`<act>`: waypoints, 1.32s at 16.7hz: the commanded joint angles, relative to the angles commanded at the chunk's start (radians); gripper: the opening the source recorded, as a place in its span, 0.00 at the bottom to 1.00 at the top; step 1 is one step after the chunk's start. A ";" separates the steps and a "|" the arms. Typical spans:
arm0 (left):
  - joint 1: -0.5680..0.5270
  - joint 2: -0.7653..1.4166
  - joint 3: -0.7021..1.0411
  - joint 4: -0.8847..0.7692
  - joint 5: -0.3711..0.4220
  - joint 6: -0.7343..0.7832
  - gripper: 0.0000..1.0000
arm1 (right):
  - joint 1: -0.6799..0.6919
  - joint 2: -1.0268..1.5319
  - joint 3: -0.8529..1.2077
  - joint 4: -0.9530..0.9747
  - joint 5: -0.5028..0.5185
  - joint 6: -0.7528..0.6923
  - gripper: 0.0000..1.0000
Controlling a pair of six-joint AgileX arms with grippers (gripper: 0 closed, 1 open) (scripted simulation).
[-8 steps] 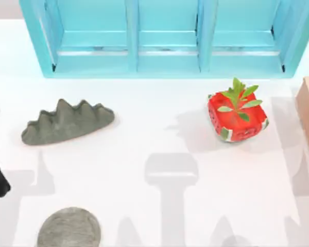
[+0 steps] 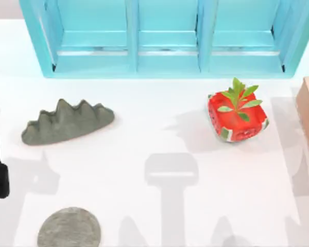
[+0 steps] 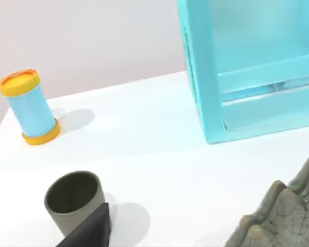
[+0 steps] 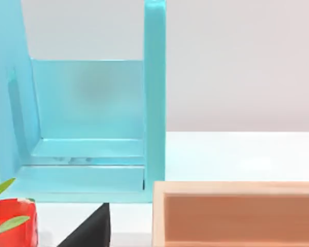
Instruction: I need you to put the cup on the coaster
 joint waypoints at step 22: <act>0.263 1.874 1.812 -1.172 -0.021 1.524 1.00 | 0.000 0.000 0.000 0.000 0.000 0.000 1.00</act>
